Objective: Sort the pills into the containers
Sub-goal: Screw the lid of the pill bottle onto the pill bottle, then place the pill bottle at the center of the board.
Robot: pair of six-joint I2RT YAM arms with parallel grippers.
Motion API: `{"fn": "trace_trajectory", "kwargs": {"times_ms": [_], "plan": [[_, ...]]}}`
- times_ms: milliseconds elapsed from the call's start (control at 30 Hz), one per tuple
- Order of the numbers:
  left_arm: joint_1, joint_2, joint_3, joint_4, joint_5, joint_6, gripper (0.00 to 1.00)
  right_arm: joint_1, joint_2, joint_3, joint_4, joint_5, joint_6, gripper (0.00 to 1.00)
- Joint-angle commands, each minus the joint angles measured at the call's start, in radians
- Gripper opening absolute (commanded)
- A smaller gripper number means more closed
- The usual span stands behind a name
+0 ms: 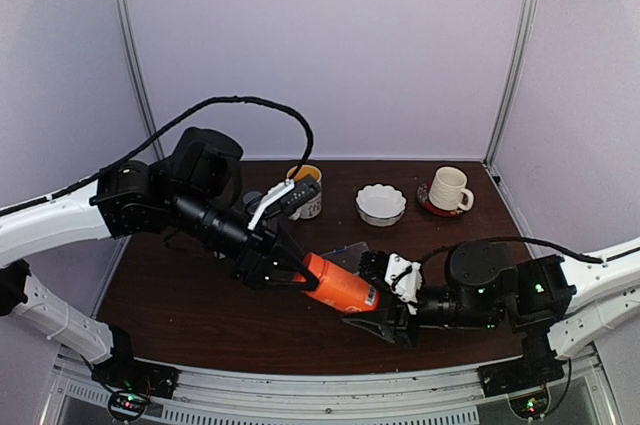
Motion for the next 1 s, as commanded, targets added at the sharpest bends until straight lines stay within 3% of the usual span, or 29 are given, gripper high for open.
{"fn": "trace_trajectory", "kwargs": {"times_ms": [0,200,233,300,333,400,467,667,800,900,967], "plan": [[-0.068,-0.066,0.021,-0.009,-0.082,0.415,0.00,-0.056,-0.056,-0.025,0.218,-0.310,0.283,0.05],[-0.103,-0.097,0.017,-0.011,-0.218,0.538,0.00,-0.075,-0.045,-0.016,0.263,-0.405,0.345,0.06],[-0.104,-0.098,0.023,-0.017,-0.248,0.520,0.00,-0.076,-0.044,-0.013,0.249,-0.393,0.337,0.19],[-0.105,-0.085,0.055,-0.050,-0.285,0.489,0.00,-0.076,-0.047,-0.001,0.180,-0.341,0.303,0.58],[-0.104,-0.073,0.075,-0.073,-0.302,0.467,0.00,-0.076,-0.048,0.005,0.142,-0.308,0.285,0.71],[-0.104,-0.049,0.110,-0.135,-0.341,0.428,0.00,-0.075,-0.056,0.010,0.081,-0.231,0.252,0.90],[-0.104,-0.031,0.130,-0.213,-0.406,0.388,0.00,-0.076,-0.081,-0.007,0.061,-0.150,0.237,0.99],[-0.057,-0.035,0.107,-0.407,-0.637,0.209,0.00,-0.078,-0.156,-0.060,-0.014,0.062,0.223,1.00],[0.107,-0.086,-0.018,-0.460,-0.699,0.066,0.00,-0.087,-0.155,-0.080,-0.078,0.187,0.249,1.00],[0.263,-0.109,-0.118,-0.555,-0.867,-0.083,0.00,-0.125,-0.120,-0.079,-0.148,0.261,0.323,1.00],[0.326,-0.128,-0.177,-0.554,-0.883,-0.097,0.00,-0.160,-0.088,-0.062,-0.211,0.304,0.388,1.00]]}}
